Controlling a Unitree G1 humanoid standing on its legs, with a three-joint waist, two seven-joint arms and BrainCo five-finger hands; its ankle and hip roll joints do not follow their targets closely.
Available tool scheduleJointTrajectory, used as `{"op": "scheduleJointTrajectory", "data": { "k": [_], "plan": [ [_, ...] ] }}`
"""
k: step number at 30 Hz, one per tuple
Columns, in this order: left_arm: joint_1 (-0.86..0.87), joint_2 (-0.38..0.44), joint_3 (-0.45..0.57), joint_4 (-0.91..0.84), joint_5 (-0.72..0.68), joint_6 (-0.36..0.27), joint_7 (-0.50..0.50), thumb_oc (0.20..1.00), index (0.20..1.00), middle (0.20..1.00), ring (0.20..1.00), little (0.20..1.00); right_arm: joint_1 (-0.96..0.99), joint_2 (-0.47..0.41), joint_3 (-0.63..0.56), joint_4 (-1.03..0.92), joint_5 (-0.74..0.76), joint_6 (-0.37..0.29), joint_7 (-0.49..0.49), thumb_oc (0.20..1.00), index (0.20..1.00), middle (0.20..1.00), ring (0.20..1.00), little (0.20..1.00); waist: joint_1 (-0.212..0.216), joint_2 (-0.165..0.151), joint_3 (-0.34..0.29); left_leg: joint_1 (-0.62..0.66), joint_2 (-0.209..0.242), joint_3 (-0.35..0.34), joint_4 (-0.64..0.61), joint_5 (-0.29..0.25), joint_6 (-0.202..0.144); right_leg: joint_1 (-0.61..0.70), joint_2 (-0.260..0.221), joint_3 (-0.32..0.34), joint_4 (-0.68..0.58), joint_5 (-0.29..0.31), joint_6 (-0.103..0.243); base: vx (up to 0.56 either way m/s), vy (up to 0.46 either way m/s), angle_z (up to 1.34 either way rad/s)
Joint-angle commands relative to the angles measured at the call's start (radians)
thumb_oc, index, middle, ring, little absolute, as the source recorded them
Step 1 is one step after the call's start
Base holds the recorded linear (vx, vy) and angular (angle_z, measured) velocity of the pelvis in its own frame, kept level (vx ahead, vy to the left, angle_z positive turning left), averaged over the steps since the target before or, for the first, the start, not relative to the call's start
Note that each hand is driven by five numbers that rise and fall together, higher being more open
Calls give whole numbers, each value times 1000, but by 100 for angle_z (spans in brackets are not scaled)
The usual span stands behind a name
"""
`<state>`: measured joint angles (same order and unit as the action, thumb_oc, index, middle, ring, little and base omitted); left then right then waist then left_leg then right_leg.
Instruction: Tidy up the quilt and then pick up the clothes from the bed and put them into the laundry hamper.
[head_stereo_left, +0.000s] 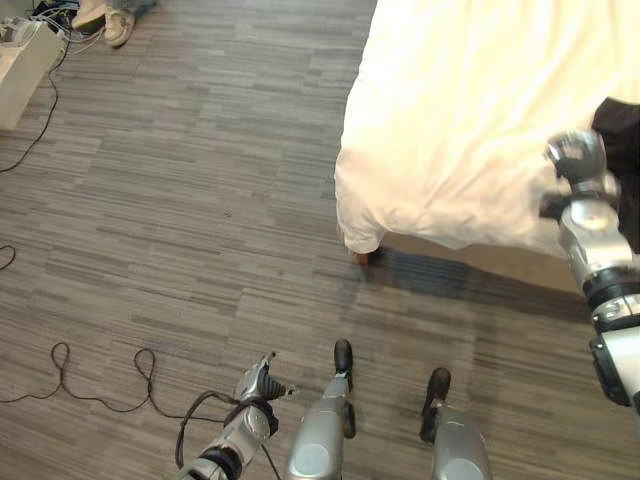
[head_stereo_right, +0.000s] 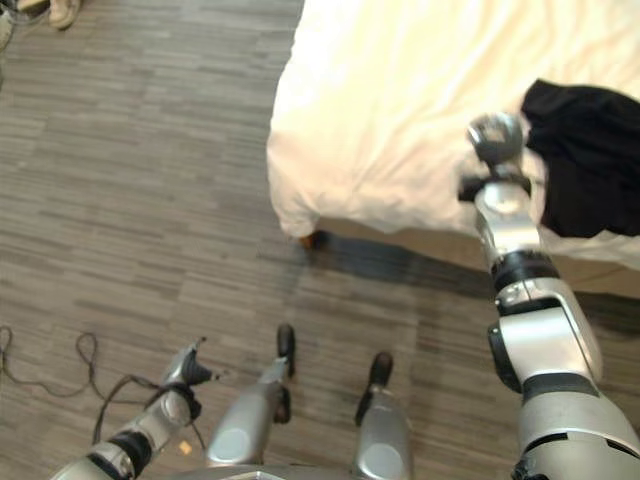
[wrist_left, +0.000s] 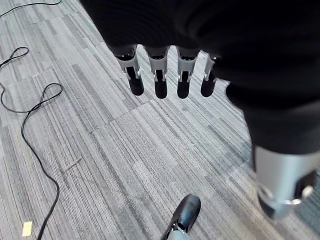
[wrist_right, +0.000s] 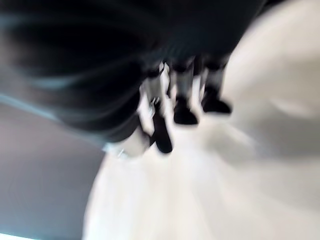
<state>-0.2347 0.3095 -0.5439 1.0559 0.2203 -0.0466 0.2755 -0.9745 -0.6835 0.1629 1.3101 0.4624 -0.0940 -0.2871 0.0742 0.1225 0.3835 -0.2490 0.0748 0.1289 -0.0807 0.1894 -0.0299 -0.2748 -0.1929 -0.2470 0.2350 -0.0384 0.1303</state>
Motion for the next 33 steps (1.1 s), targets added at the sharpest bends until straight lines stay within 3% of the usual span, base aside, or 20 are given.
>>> {"op": "scheduleJointTrajectory", "data": {
  "k": [1, 6, 10, 11, 12, 14, 15, 17, 20, 21, 22, 24, 25, 26, 27, 28, 29, 31, 32, 33],
  "plan": [
    [-63, 39, -25, 1, 59, 9, -12, 1000, 1000, 1000, 1000, 1000, 40, -16, -12, -19, 5, 42, 10, 200, 200, 200, 200, 200, -15, -35, 91, 34, 76, 36, 98, -144, -123, -44, -29, 52, -13, -46, 33, 37, 33, -19],
    [-33, 18, 39, 34, 58, 29, -28, 1000, 1000, 1000, 1000, 1000, 449, 100, -189, -37, 35, 54, 36, 200, 200, 200, 200, 200, -73, -55, 79, 62, 71, 53, 128, -189, -106, -20, -22, 80, -19, -54, 35, 59, 49, -17],
    [3, 26, 71, 76, 121, 37, -82, 1000, 1000, 1000, 1000, 1000, 787, 157, -342, 12, -48, 95, 68, 200, 200, 200, 200, 200, -165, -103, -19, 194, 44, 101, 96, -237, -84, 90, -10, 120, -90, -31, 56, 241, 148, -44],
    [3, 27, 71, 76, 121, 38, -82, 1000, 1000, 1000, 1000, 1000, 788, 158, -343, 11, -48, 95, 67, 884, 884, 884, 884, 884, -163, -104, -21, 192, 43, 103, 93, -233, -83, 88, -10, 121, -94, -26, 55, 273, 119, -58],
    [11, 27, 97, 91, 107, 42, -92, 1000, 1000, 1000, 1000, 1000, 867, 191, -355, 21, -81, 111, 85, 1000, 1000, 1000, 1000, 1000, -192, -111, -54, 254, 41, 120, 52, -239, -74, 98, -3, 136, -55, -30, 64, 195, 69, -61],
    [17, 24, 140, 120, 85, 52, -89, 1000, 1000, 1000, 1000, 1000, 923, 244, -316, 6, -156, 120, 102, 1000, 1000, 1000, 1000, 1000, -221, -125, -80, 343, 60, 202, 2, -242, -73, 69, 2, 121, 51, -11, 84, 267, 18, -73],
    [16, 22, 130, 128, 102, 55, -103, 1000, 1000, 1000, 1000, 1000, 936, 282, -252, -15, -236, 116, 112, 1000, 1000, 1000, 1000, 1000, -222, -128, -93, 392, 74, 290, 4, -256, -80, 52, -53, -58, 98, 0, 84, 281, -65, -129],
    [26, 21, 117, 131, 132, 58, -117, 1000, 1000, 1000, 1000, 1000, 948, 315, -191, -45, -296, 115, 116, 1000, 1000, 1000, 1000, 1000, -225, -126, -116, 423, 88, 352, 16, -271, -83, 67, -72, -217, 138, -38, 59, 185, -108, -204],
    [51, 21, 115, 144, 172, 44, -137, 1000, 1000, 1000, 1000, 1000, 958, 364, -120, -70, -341, 102, 120, 1000, 1000, 1000, 1000, 1000, -233, -129, -168, 435, 125, 418, 115, -270, -102, 115, 2, -251, 27, -80, -1, 384, -372, -151],
    [68, 11, 142, 164, 162, 46, -146, 1000, 1000, 1000, 1000, 1000, 956, 373, -85, -73, -363, 104, 135, 1000, 1000, 1000, 1000, 1000, -233, -130, -175, 414, 203, 451, 328, -162, -134, 150, 78, -188, -24, -120, -43, 248, -276, -144],
    [69, 11, 143, 165, 163, 46, -145, 1000, 1000, 1000, 1000, 1000, 957, 373, -84, -74, -363, 104, 135, 1000, 1000, 1000, 1000, 1000, -228, -127, -174, 412, 217, 452, 344, -163, -144, 154, 90, -184, -29, -122, -50, 366, -395, -202],
    [91, 11, 169, 168, 149, 62, -136, 1000, 1000, 1000, 1000, 1000, 957, 370, -42, -106, -399, 105, 124, 1000, 1000, 1000, 1000, 1000, -198, -146, -148, 328, 307, 342, 651, -40, -172, 226, 172, -102, -95, -152, -108, 305, -314, -186],
    [101, 0, 183, 175, 135, 68, -122, 1000, 1000, 1000, 1000, 1000, 935, 365, -7, -108, -435, 111, 108, 1000, 1000, 1000, 1000, 1000, -146, -181, -130, 179, 206, 183, 794, -125, -108, 267, 181, 4, -135, -145, -120, 259, -180, -174],
    [100, 1, 183, 176, 135, 68, -122, 1000, 1000, 1000, 1000, 1000, 934, 366, -7, -108, -435, 111, 108, 1000, 1000, 1000, 1000, 1000, -150, -177, -134, 167, 211, 177, 806, -132, -106, 263, 184, 0, -135, -145, -120, 166, 16, -141],
    [103, -9, 195, 182, 117, 69, -104, 1000, 1000, 1000, 1000, 1000, 919, 368, 15, -103, -454, 113, 97, 1000, 1000, 1000, 1000, 1000, -124, -196, -125, 86, 100, 101, 803, -173, -66, 271, 179, 77, -160, -118, -115, 127, 126, -171],
    [107, -20, 207, 189, 102, 66, -90, 1000, 1000, 1000, 1000, 1000, 905, 371, 28, -109, -468, 112, 84, 1000, 1000, 1000, 1000, 1000, -104, -200, -125, 52, 39, 54, 768, -210, -55, 280, 179, 151, -180, -114, -99, 362, 235, -248],
    [106, -35, 223, 192, 84, 64, -60, 1000, 1000, 1000, 1000, 1000, 897, 377, 54, -135, -506, 112, 58, 1000, 1000, 1000, 1000, 1000, -86, -192, -115, 34, 54, 12, 619, -247, -45, 316, 171, 249, -212, -114, -72, 346, 179, -270],
    [105, -40, 225, 191, 78, 62, -49, 1000, 1000, 1000, 1000, 1000, 896, 373, 69, -142, -528, 109, 48, 1000, 1000, 1000, 1000, 1000, -79, -184, -118, 46, 48, -15, 461, -260, -40, 333, 166, 275, -238, -117, -54, 404, 236, -211],
    [100, -47, 214, 173, 70, 47, -40, 1000, 1000, 1000, 1000, 1000, 883, 371, 98, -144, -553, 109, 40, 1000, 1000, 1000, 1000, 1000, -40, -163, -125, 42, -10, -140, 192, -178, -53, 371, 179, 336, -254, -126, -43, 755, 385, -207],
    [90, -50, 199, 177, 79, 51, -43, 1000, 1000, 1000, 1000, 1000, 883, 372, 110, -144, -576, 112, 44, 1000, 1000, 1000, 1000, 1000, -39, -155, -137, 39, -14, -190, 114, -134, -56, 395, 190, 386, -225, -160, -40, 784, 381, -192]
  ]
}}
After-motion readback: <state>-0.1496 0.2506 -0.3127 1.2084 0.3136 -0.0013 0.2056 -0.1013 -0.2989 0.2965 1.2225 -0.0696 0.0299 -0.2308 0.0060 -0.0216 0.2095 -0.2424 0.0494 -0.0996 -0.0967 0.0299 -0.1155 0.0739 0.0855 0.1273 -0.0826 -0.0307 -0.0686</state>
